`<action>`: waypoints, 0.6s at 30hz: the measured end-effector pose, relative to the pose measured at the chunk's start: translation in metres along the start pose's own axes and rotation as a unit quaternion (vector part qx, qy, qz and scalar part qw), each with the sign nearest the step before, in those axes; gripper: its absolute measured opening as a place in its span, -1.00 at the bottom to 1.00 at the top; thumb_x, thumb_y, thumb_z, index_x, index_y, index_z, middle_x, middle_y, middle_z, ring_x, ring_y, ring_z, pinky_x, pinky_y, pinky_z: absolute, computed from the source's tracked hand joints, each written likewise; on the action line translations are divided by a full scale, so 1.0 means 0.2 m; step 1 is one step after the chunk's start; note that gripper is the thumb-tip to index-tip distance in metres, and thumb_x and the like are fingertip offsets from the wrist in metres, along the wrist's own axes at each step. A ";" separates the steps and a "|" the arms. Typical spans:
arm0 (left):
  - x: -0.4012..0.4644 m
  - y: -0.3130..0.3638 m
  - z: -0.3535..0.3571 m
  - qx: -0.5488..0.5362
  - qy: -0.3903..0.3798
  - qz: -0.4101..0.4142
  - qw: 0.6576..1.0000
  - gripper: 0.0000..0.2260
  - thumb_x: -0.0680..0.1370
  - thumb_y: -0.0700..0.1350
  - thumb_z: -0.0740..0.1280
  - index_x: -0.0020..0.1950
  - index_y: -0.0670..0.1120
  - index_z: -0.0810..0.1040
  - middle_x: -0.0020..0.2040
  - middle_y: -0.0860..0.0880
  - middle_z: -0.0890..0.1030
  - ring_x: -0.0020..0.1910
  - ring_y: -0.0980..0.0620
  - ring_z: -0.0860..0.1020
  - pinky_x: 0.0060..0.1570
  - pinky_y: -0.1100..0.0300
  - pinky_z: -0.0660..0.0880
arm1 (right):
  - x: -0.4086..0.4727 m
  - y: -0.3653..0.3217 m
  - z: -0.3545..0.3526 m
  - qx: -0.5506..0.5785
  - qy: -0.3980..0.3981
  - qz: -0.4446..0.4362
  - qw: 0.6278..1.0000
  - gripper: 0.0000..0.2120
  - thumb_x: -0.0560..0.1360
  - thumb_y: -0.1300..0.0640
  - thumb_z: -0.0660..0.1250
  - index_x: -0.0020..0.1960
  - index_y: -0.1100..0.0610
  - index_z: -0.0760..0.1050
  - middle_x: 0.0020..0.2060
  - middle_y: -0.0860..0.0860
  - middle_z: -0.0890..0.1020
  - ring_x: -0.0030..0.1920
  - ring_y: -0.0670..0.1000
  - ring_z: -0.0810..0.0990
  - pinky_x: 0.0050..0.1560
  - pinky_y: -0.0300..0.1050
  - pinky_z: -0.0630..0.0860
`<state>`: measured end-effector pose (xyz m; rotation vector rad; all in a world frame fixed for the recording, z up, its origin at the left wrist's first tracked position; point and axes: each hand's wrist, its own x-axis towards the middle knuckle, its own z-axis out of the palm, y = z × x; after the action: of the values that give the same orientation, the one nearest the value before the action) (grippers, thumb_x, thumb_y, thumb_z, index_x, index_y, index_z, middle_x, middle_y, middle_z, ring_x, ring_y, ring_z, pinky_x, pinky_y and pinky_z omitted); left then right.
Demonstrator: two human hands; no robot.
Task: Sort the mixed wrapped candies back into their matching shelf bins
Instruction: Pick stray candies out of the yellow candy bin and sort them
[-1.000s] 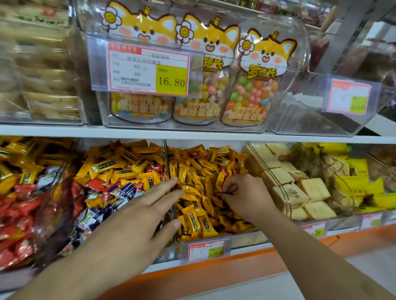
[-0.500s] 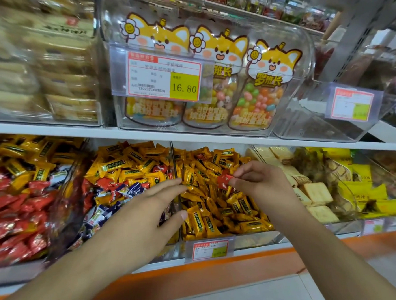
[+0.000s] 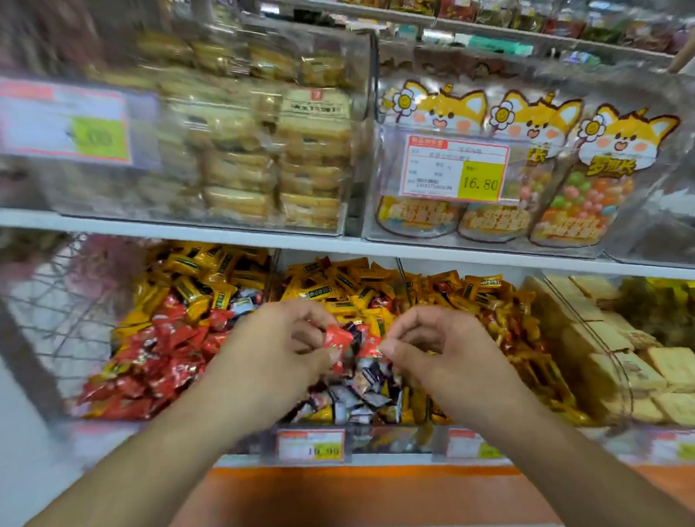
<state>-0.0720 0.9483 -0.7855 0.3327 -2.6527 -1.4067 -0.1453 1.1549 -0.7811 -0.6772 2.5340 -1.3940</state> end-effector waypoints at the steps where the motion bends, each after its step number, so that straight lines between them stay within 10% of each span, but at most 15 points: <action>1: 0.00 -0.04 -0.06 0.040 0.027 0.001 0.999 -0.84 0.53 -0.07 0.52 -0.03 0.15 0.59 -0.19 0.11 0.65 -0.17 0.24 0.64 -0.16 0.17 0.63 | 0.01 -0.03 0.04 -0.012 -0.005 -0.007 1.000 -0.89 0.57 0.04 0.46 -0.13 -0.02 0.61 -0.24 -0.07 0.70 -0.18 -0.11 0.67 -0.07 -0.08 0.62; 4: 0.01 -0.14 -0.29 0.152 0.101 -0.005 0.983 -0.83 0.52 -0.04 0.51 0.00 0.19 0.58 -0.17 0.17 0.62 -0.15 0.24 0.60 -0.21 0.34 0.46 | 0.05 -0.11 0.18 -0.022 -0.024 -0.029 0.999 -0.87 0.58 0.04 0.45 -0.15 -0.03 0.59 -0.26 -0.06 0.67 -0.19 -0.07 0.65 -0.07 -0.03 0.63; 9: 0.00 -0.29 -0.54 0.169 0.191 -0.049 0.966 -0.82 0.56 -0.13 0.43 0.11 0.10 0.61 -0.15 0.10 0.67 -0.04 -0.10 0.67 0.00 0.04 0.57 | 0.19 -0.28 0.40 0.038 -0.033 -0.048 0.998 -0.91 0.60 0.01 0.42 -0.08 -0.04 0.62 -0.25 -0.12 0.68 -0.19 -0.11 0.66 -0.11 -0.06 0.64; 14: 0.01 -0.28 -0.52 0.219 0.178 -0.047 0.958 -0.73 0.68 -0.06 0.23 0.35 -0.05 0.53 0.22 -0.23 0.63 0.20 -0.31 0.56 0.10 -0.03 0.45 | 0.24 -0.30 0.50 0.073 -0.057 -0.055 0.994 -0.76 0.59 -0.08 0.42 0.24 -0.10 0.60 0.00 -0.27 0.66 0.06 -0.29 0.61 0.15 -0.26 0.54; 18: 0.02 -0.21 -0.42 0.214 0.142 0.008 0.966 -0.61 0.69 0.02 0.21 0.51 -0.02 0.45 0.44 -0.09 0.52 0.39 -0.14 0.47 0.30 0.11 0.36 | 0.16 -0.20 0.40 -0.009 -0.032 -0.056 0.998 -0.80 0.62 -0.03 0.39 0.23 -0.17 0.58 0.10 -0.27 0.63 0.16 -0.27 0.57 0.22 -0.17 0.56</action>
<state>-0.0526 0.8570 -0.7733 0.5090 -2.6778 -0.7010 -0.1337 1.0611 -0.7895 -0.8651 2.4967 -1.3601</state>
